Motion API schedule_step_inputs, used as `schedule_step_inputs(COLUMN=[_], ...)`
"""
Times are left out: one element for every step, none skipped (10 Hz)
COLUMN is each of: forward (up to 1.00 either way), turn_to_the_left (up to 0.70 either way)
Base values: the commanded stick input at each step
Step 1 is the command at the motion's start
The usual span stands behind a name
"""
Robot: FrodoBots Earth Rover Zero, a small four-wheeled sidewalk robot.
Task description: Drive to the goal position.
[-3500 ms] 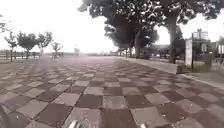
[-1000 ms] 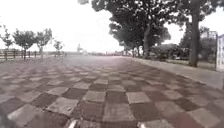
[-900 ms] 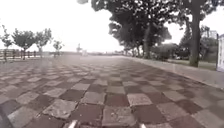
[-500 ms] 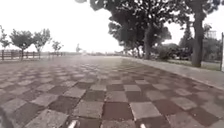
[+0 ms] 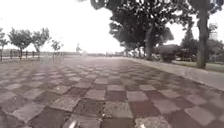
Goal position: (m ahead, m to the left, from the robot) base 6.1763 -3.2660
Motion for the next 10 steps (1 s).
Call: schedule_step_inputs(forward=[0.7, 0.7, 0.7, 0.7, 0.7, 0.7, 0.7, 0.7, 0.7, 0.7], turn_to_the_left=[0.01, 0.01, 0.0, 0.0, 0.0, 0.0, 0.0, 0.0, 0.0, 0.0])
